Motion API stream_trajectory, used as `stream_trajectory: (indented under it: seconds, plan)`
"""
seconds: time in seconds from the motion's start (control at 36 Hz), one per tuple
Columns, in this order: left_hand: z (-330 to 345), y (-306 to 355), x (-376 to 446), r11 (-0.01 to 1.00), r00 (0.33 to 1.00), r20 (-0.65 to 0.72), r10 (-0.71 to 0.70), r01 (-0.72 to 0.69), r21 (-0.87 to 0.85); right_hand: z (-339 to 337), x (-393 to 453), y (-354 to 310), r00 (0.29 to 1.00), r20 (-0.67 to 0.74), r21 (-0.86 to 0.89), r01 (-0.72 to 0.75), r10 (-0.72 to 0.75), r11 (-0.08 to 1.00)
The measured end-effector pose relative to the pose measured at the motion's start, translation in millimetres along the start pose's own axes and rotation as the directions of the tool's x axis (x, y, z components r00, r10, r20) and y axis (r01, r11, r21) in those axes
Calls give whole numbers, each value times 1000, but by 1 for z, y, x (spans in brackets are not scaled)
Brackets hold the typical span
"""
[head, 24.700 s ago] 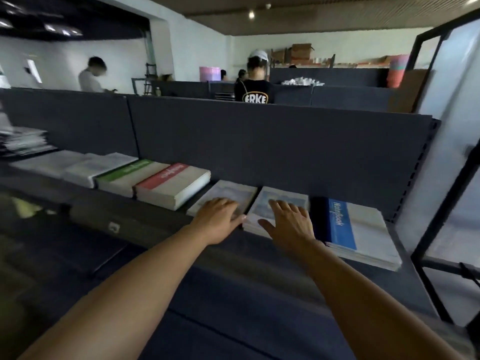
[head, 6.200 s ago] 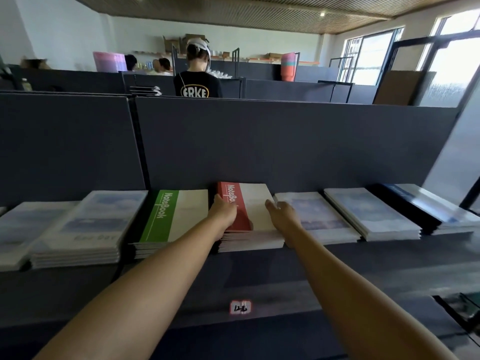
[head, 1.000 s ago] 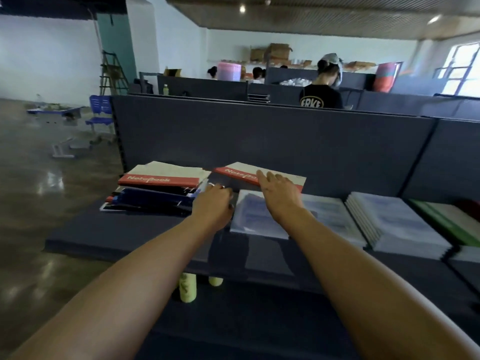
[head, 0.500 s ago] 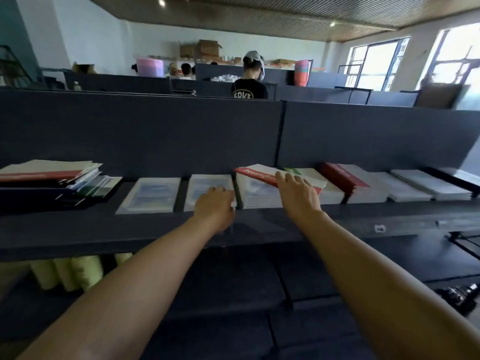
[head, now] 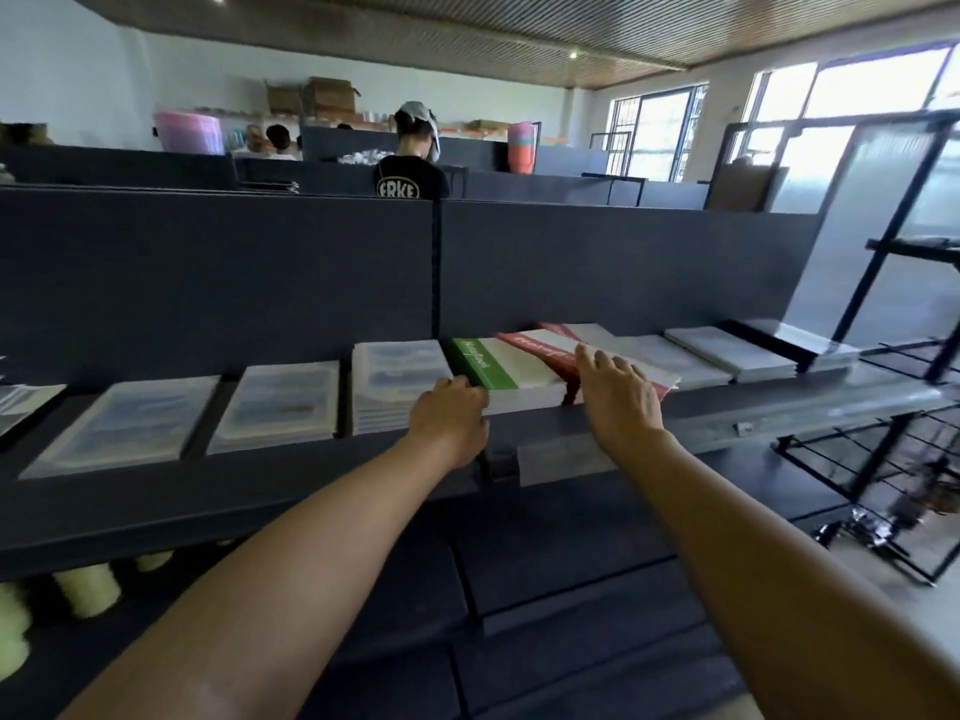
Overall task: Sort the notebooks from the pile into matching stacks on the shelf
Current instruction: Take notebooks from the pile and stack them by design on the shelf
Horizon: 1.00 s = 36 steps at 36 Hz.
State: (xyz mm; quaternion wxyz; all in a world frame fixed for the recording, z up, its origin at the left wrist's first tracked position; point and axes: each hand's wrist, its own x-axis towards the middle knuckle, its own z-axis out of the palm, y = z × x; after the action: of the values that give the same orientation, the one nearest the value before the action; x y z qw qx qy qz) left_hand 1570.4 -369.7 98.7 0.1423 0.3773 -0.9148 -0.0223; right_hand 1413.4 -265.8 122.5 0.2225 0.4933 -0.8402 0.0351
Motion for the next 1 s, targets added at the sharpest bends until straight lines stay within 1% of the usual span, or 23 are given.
stream_trajectory:
  seconds: [0.28,0.42,0.53,0.64,0.72,0.81,0.89,0.94,1.0]
  plan:
    - [16,18,74,999,999,-12,38,-39,-37,23,57,37,993,33,-72,-115,117,991]
    - [25,28,99,997,998,-16,58,-59,-43,42,79,50,985,96,-106,-130,140,986]
    - [31,43,120,996,998,0,61,-61,-67,54,97,57,978,161,-87,-123,136,989]
    - [42,61,140,985,1000,-3,26,-26,-168,57,113,62,967,226,-16,-115,115,993]
    - [51,75,149,966,1000,9,-18,20,-258,57,125,64,958,268,5,-104,99,995]
    - [62,87,155,944,999,-5,-54,49,-326,61,136,68,925,374,41,-81,60,996]
    - [72,101,160,915,996,-7,-93,82,-395,66,140,74,898,440,115,-43,-12,993]
    - [76,111,161,904,991,-1,-130,118,-410,68,142,82,907,418,166,-24,-49,986]
    - [80,118,160,909,987,7,-160,150,-390,72,144,94,937,339,203,16,-86,979]
